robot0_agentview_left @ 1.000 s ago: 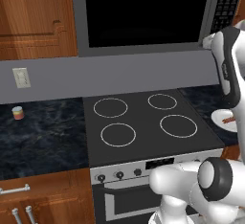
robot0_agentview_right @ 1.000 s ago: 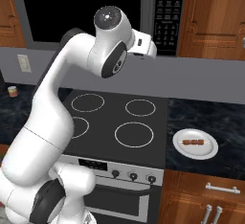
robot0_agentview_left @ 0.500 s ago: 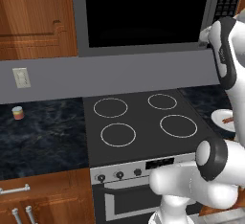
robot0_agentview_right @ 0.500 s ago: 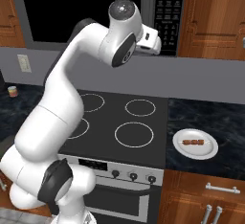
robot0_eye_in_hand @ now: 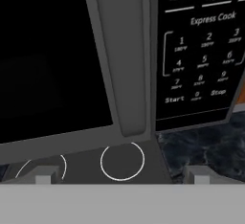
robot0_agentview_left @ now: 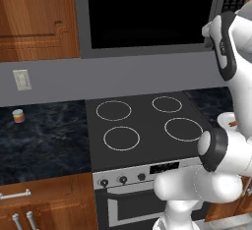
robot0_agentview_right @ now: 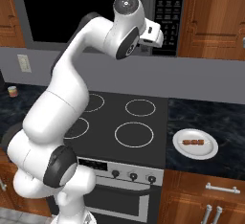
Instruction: Pick the kebab skewer from the counter and place it in the microwave. Then turn on the microwave.
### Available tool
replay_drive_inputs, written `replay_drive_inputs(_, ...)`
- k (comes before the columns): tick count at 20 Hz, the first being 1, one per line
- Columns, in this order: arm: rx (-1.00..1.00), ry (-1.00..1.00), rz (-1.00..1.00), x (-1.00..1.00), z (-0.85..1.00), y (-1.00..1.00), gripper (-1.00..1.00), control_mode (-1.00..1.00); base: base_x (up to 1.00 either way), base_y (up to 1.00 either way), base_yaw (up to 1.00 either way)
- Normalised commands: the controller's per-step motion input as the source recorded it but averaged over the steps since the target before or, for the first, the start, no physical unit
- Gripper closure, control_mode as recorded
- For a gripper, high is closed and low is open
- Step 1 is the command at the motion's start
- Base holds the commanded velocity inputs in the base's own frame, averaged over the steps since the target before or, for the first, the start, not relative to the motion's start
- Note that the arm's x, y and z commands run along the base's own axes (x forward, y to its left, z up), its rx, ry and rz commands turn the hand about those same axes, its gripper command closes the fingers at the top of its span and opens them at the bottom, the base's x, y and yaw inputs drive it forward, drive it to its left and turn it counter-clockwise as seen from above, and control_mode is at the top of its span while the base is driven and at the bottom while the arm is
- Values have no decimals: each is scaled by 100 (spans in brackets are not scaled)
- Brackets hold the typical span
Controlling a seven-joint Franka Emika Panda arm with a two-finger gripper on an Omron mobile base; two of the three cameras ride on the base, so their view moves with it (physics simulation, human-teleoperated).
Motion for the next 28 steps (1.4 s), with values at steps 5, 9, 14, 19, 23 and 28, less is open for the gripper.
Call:
replay_drive_inputs(5,0,-8,0,19,17,-9,-100,-100,0,0,0)
replay_drive_inputs(9,0,-7,0,25,10,-8,-100,-100,0,0,0)
replay_drive_inputs(14,1,-5,0,33,6,-8,-100,-100,0,0,0)
replay_drive_inputs(19,0,-6,0,30,5,-8,-100,-100,0,0,0)
replay_drive_inputs(23,1,-5,0,25,0,-3,-100,-100,0,0,0)
replay_drive_inputs(28,1,-2,0,27,0,0,-100,-100,0,0,0)
